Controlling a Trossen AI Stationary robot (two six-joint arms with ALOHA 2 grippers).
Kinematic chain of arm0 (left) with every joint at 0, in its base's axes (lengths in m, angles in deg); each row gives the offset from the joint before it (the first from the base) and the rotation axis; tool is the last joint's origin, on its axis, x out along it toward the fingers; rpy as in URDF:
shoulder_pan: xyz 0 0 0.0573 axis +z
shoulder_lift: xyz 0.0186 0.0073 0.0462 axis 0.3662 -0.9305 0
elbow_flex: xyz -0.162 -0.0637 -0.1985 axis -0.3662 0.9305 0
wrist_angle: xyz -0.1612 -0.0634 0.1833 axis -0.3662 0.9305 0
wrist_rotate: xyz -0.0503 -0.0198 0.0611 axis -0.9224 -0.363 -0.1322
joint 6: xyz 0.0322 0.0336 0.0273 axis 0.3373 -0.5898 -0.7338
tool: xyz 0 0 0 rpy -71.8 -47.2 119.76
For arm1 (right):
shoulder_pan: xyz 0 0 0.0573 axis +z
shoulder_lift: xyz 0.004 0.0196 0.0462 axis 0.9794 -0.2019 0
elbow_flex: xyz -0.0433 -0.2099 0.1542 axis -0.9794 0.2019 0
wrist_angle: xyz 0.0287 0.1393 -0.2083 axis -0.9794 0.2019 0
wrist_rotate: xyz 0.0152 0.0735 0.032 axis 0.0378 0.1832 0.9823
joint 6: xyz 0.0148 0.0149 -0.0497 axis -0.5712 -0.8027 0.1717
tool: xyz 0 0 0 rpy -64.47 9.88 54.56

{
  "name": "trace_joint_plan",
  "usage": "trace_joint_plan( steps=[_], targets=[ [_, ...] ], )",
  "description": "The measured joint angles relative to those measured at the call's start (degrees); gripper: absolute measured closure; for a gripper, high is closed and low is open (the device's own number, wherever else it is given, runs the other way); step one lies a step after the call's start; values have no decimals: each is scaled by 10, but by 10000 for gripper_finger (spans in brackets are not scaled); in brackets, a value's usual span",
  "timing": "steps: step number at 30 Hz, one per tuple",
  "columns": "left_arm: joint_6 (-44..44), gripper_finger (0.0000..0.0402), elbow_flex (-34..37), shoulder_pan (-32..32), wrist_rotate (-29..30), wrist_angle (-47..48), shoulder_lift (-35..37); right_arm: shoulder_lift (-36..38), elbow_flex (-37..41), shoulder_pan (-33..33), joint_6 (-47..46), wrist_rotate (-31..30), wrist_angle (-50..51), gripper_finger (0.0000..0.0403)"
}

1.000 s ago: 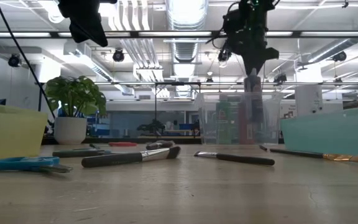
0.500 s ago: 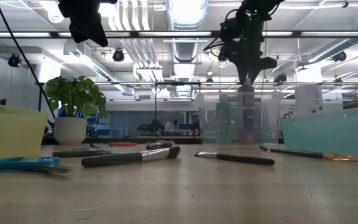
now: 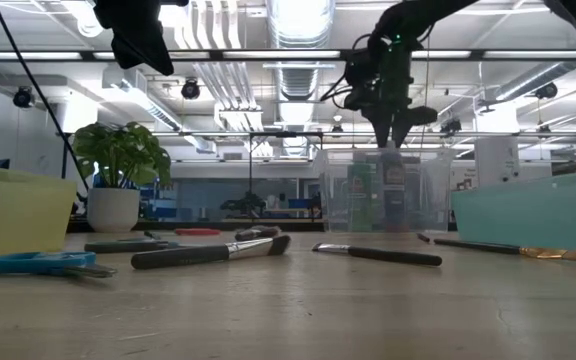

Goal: Pick & Place Paint Supplies
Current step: Put the blue paint bottle into the transparent bin, then put the red scissors into the yellow bin

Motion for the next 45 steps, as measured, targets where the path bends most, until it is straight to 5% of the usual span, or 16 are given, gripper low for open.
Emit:
trace_joint_plan(
  steps=[23,30,45],
  targets=[
    [-5,384,0,0,1,0,0,-16,4,-5,-16,20,-27,288],
    [-9,384,0,0,2,0,0,-9,5,-4,-13,28,-20,208],
    [-9,384,0,0,6,0,0,144,5,56,53,47,-21,176]
  ],
)
